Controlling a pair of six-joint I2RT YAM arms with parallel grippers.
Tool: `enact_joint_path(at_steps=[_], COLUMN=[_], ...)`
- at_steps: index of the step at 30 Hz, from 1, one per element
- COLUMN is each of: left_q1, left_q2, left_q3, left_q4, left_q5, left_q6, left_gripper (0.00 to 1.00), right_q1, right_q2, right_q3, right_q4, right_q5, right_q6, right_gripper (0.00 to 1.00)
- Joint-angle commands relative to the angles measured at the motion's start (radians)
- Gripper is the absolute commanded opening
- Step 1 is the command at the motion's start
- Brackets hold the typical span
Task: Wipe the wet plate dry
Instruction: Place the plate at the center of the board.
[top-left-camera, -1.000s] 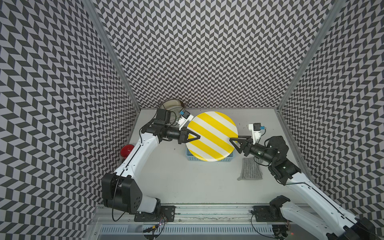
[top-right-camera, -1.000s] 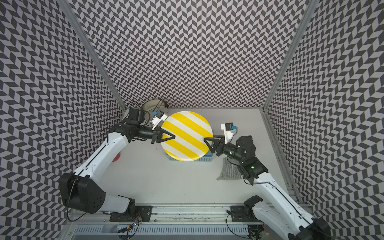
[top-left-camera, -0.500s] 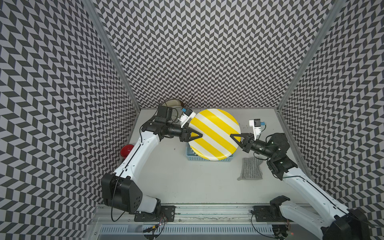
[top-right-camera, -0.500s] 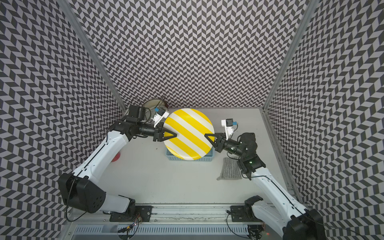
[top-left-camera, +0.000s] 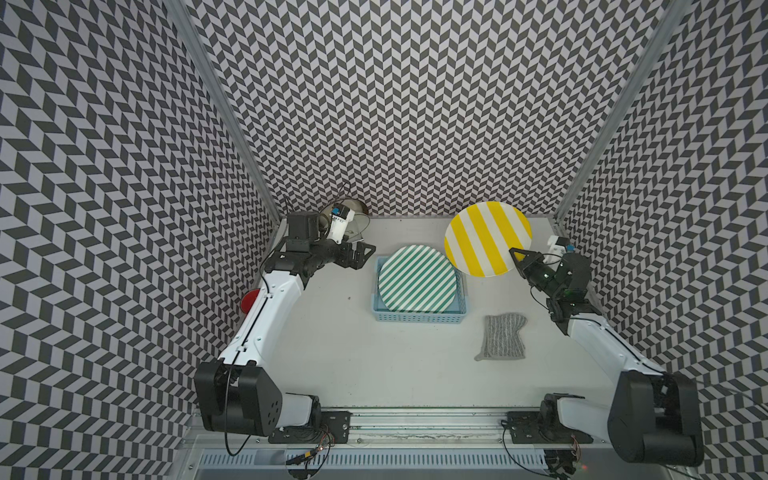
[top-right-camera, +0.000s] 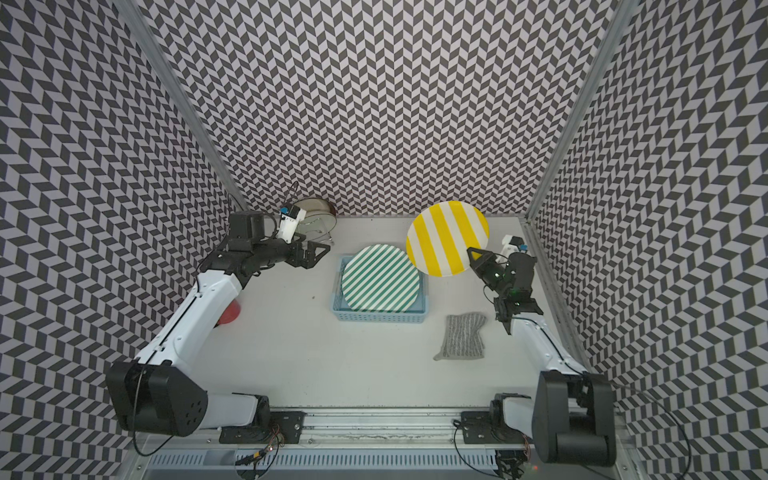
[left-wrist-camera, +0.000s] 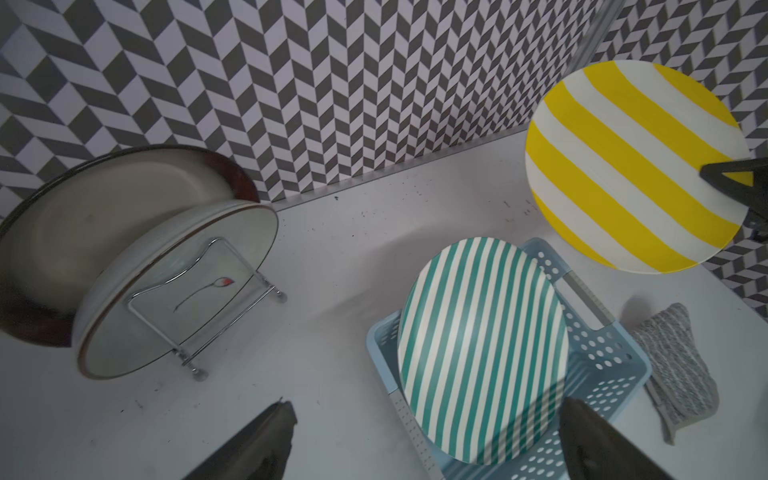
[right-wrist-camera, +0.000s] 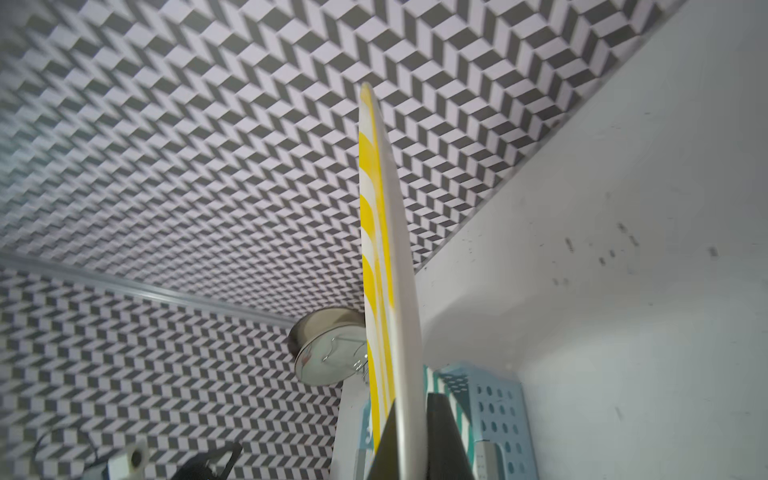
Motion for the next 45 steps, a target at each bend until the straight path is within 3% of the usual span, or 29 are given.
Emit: enact_joint_path(at_steps=[1, 7, 18, 20, 22, 23, 29, 32, 38, 40, 45], left_q1=[-0.003, 0.029, 0.059, 0.059, 0.059, 0.059, 0.059, 0.058, 0.058, 0.058, 0.058], left_q2=[-0.014, -0.030, -0.052, -0.051, -0.042, -0.039, -0.023, -0.024, -0.015, -0.009, 0.017], left_q3=[-0.096, -0.250, -0.341, -0.345, -0.347, -0.347, -0.349, -0.350, -0.351, -0.351, -0.350], left_q4=[0.053, 0.131, 0.177, 0.182, 0.186, 0.184, 0.176, 0.174, 0.168, 0.165, 0.159], left_q5=[-0.100, -0.178, -0.133, -0.118, -0.109, -0.105, -0.070, -0.064, -0.036, -0.026, -0.007], left_q6=[0.095, 0.125, 0.104, 0.098, 0.091, 0.089, 0.087, 0.087, 0.087, 0.088, 0.089], left_gripper=[1.00, 1.00, 1.00, 0.99, 0.99, 0.99, 0.98, 0.98, 0.98, 0.98, 0.98], right_q1=[-0.056, -0.135, -0.165, -0.166, -0.166, -0.167, -0.168, -0.167, -0.167, -0.166, -0.085], right_q2=[0.099, 0.343, 0.636, 0.658, 0.660, 0.655, 0.591, 0.543, 0.418, 0.366, 0.285], right_q3=[0.057, 0.075, 0.264, 0.290, 0.302, 0.307, 0.310, 0.318, 0.298, 0.284, 0.290], right_q4=[0.151, 0.311, 0.218, 0.169, 0.112, 0.092, -0.087, -0.190, -0.338, -0.336, -0.294], right_q5=[0.008, -0.025, -0.026, -0.023, -0.002, 0.005, 0.065, 0.119, 0.197, 0.172, -0.049], right_q6=[0.090, 0.147, 0.086, 0.068, 0.046, 0.032, -0.028, -0.074, -0.155, -0.187, -0.331], right_gripper=[0.00, 0.00, 0.00, 0.14, 0.39, 0.47, 0.77, 0.83, 0.84, 0.84, 0.81])
